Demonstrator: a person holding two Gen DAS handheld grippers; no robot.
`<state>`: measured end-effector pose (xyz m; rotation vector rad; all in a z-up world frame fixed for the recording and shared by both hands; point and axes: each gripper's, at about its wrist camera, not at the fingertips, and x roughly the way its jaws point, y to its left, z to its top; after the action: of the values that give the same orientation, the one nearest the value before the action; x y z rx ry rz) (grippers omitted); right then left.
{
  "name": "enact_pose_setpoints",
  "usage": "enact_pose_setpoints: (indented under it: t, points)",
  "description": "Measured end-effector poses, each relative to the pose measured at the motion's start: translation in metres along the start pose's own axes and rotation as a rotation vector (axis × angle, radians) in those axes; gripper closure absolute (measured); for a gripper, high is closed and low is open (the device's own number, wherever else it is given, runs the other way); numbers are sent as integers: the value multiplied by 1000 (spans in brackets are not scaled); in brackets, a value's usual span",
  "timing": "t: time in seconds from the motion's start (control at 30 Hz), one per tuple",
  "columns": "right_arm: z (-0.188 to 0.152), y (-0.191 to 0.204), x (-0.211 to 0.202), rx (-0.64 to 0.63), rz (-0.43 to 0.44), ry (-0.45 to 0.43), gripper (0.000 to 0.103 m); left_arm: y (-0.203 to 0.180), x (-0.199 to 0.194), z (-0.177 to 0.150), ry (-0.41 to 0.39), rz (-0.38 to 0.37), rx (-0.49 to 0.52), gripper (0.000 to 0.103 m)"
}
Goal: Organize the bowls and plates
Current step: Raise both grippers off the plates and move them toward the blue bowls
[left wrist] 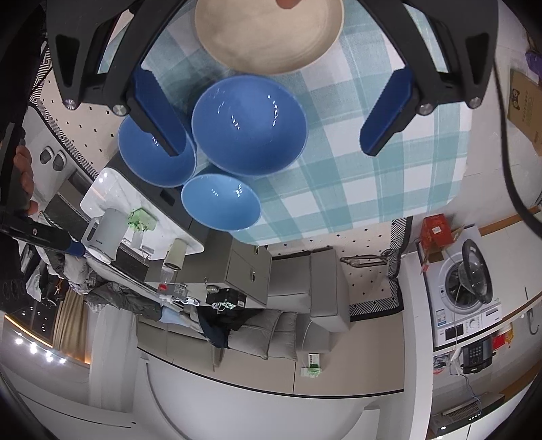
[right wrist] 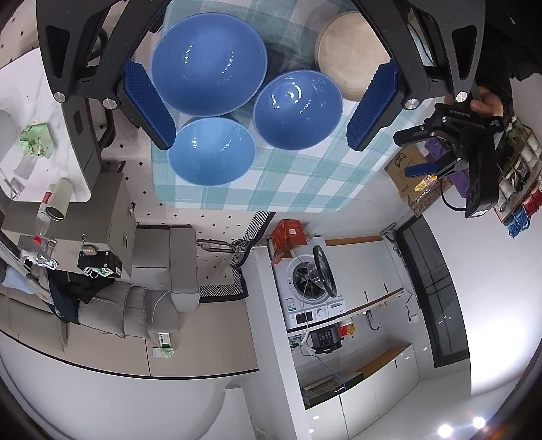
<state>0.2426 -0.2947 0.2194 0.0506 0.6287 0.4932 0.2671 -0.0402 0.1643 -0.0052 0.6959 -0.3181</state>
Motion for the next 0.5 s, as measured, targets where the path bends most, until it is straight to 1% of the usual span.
enact_pose_setpoints:
  t: [0.13, 0.23, 0.5]
  points:
    - [8, -16, -1, 18, -13, 9, 0, -3, 15, 19, 12, -33, -6, 0]
    - [13, -25, 4, 26, -19, 23, 0, -7, 28, 31, 24, -40, -2, 0]
    - [16, -42, 38, 49, -53, 60, 0, -10, 69, 53, 60, -65, -24, 0]
